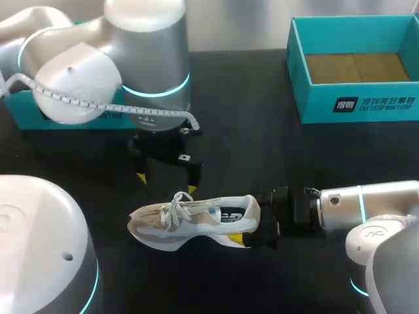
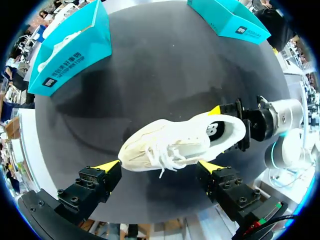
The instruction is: Take the shoe out of the shoebox, open the shoe tongue, remove and reinsert the insole, then place the shoe into the shoebox
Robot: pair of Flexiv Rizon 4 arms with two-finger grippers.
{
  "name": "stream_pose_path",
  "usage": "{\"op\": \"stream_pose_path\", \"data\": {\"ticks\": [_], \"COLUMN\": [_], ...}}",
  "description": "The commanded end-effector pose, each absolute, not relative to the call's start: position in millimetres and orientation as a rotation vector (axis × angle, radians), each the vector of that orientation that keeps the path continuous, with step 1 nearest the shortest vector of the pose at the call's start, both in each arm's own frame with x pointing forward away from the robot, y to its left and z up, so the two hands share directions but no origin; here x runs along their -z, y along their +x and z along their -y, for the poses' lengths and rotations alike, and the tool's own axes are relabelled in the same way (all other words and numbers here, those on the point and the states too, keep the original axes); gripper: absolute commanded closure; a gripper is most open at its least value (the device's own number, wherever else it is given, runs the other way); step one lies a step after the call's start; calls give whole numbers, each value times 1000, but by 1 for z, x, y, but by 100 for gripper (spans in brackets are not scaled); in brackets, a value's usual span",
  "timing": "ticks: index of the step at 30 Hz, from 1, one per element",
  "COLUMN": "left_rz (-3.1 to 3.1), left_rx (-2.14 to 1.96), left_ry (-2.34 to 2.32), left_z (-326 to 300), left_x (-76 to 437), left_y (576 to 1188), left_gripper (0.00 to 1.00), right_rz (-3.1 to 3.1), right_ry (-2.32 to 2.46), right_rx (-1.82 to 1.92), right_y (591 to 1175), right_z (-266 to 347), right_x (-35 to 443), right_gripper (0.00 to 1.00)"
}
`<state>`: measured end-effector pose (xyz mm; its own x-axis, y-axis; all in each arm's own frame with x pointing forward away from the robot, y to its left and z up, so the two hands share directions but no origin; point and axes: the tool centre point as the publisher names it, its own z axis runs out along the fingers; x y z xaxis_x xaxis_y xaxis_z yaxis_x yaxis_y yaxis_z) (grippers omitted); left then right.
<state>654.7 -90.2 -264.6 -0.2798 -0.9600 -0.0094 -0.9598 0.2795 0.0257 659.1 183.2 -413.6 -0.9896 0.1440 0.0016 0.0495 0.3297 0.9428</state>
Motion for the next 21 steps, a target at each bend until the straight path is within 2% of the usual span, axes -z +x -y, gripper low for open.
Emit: {"op": "stream_pose_path", "data": {"ticks": [1,21], "left_rz": [2507,2399], "left_rx": [56,239], "left_ry": [1883,2175], "left_z": [95,153], "left_x": [265,297], "left_y": [656,636], "left_gripper": [0,0], "right_rz": [-2499,-2499], "right_ry": [183,183], "right_rx": [-1758,-1758], "right_y": [660,660], "right_z": [-185,-185], "right_x": [415,415], "right_gripper": [100,100]}}
